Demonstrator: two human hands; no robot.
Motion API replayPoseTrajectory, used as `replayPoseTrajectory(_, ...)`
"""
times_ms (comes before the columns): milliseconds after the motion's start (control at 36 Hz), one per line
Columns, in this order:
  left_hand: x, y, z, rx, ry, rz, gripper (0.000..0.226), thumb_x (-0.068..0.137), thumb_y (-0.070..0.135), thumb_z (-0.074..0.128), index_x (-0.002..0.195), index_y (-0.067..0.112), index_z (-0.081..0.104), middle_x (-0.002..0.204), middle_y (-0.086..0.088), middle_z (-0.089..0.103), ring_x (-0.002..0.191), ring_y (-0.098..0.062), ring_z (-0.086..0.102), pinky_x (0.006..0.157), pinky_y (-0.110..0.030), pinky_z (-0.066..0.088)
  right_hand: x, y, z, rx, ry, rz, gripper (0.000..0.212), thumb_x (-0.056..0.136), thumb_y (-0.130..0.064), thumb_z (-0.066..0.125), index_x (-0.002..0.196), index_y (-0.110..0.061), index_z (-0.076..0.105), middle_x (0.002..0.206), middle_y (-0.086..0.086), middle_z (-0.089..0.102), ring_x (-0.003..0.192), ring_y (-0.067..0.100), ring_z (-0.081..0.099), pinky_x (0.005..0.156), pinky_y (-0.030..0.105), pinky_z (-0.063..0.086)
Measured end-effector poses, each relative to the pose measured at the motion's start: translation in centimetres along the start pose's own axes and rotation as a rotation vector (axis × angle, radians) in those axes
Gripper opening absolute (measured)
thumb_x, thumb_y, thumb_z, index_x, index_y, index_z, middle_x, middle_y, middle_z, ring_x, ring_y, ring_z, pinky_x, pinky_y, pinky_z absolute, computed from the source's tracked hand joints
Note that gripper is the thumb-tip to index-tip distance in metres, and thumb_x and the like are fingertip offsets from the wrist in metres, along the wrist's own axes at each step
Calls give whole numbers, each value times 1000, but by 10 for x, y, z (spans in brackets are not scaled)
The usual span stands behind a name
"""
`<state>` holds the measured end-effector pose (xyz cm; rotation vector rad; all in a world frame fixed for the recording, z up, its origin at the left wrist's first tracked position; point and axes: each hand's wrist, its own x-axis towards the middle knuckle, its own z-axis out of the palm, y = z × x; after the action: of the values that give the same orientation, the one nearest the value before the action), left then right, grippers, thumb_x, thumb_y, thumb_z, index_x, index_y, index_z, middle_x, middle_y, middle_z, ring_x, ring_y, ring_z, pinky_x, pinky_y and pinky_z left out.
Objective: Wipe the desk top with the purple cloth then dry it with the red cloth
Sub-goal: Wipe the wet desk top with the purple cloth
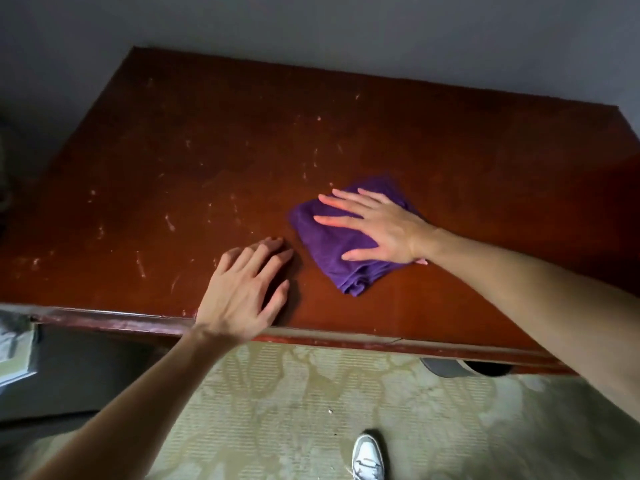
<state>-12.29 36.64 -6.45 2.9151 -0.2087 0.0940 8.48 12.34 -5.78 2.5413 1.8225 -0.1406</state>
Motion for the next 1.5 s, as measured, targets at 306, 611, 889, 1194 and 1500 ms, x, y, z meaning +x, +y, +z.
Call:
replayPoseTrajectory(306,2,1,2,-69,-83,-92,54,101,46,32,149,26,46,159,-1,39,144,-17,39,106,-45,36,83,129,-16,26,-2,79,72,97,-75,28,161,-44,13,173,-10,4,159,14,2,128,50,12)
replayPoseTrajectory(611,4,-3,3,-74,-71,-91,55,97,40,39,151,29,45,162,1,34,148,-16,34,107,-42,32,156,212,-28,130,113,461,80,90,-86,19,159,-46,21,172,-4,14,158,19,11,127,53,11)
replayPoseTrajectory(889,4,-6,7,-73,-52,-87,58,97,42,40,153,30,41,162,-2,35,148,-18,35,105,-45,35,190,197,-28,222,148,919,83,95,-80,16,164,-34,11,173,4,3,159,25,-1,127,51,-2)
replayPoseTrajectory(1194,4,-1,3,-48,-46,-65,54,101,43,33,149,26,47,157,-4,43,143,-21,40,105,-45,35,142,66,-11,142,132,867,79,96,-79,19,163,-37,12,173,1,5,159,24,0,127,49,1)
replayPoseTrajectory(1500,-12,-17,-18,-158,379,-89,27,98,31,45,108,9,56,113,-12,54,94,-27,49,78,-41,38,72,-166,14,102,149,744,86,87,-77,8,163,-38,9,173,-2,2,160,22,0,127,50,7)
